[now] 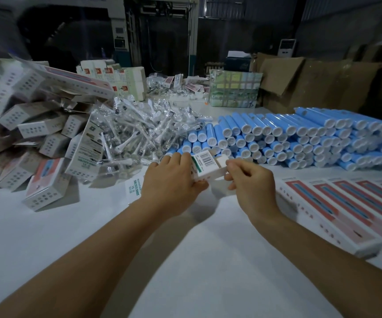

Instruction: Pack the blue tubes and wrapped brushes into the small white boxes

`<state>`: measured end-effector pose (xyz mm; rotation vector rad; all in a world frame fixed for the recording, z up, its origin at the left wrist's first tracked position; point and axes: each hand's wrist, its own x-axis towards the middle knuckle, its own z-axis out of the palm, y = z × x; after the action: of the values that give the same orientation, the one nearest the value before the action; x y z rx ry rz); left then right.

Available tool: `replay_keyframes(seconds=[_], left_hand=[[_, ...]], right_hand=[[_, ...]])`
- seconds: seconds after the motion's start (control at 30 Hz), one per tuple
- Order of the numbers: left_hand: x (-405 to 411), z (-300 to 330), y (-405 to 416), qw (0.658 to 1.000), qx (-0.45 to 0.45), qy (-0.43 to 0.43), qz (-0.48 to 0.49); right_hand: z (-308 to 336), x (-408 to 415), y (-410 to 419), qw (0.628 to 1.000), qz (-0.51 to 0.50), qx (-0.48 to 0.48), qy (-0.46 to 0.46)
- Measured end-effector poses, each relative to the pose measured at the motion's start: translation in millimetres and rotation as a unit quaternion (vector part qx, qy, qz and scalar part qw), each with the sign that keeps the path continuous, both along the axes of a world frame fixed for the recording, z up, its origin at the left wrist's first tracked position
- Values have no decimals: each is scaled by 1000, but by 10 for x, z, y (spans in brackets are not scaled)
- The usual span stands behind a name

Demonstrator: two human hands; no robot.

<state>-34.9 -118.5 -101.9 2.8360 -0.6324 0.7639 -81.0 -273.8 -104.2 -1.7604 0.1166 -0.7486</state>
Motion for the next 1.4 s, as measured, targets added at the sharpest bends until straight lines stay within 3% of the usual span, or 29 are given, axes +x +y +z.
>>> replay_keyframes(seconds=[0.43, 0.63, 1.13, 1.23, 1.33, 1.37, 1.4], left_hand=[[-41, -49, -90, 999, 14, -51, 10], [-84, -77, -120, 997, 40, -64, -8], [-141, -131, -175, 995, 81, -59, -6], [-127, -113, -174, 996, 63, -55, -12], [-95, -72, -156, 999, 28, -43, -16], [-88, -51, -148, 999, 14, -39, -14], [-83, -35, -139, 999, 1, -34, -12]], right_hand=[[-66, -8, 87, 998, 44, 43, 20], [-28, 61, 8, 994, 48, -42, 84], [-18, 41, 33, 988, 81, 34, 124], [-7, 12, 28, 990, 80, -15, 114], [34, 52, -35, 991, -40, -117, 44], [55, 66, -57, 995, -69, -72, 22], [85, 76, -77, 997, -71, 32, 24]])
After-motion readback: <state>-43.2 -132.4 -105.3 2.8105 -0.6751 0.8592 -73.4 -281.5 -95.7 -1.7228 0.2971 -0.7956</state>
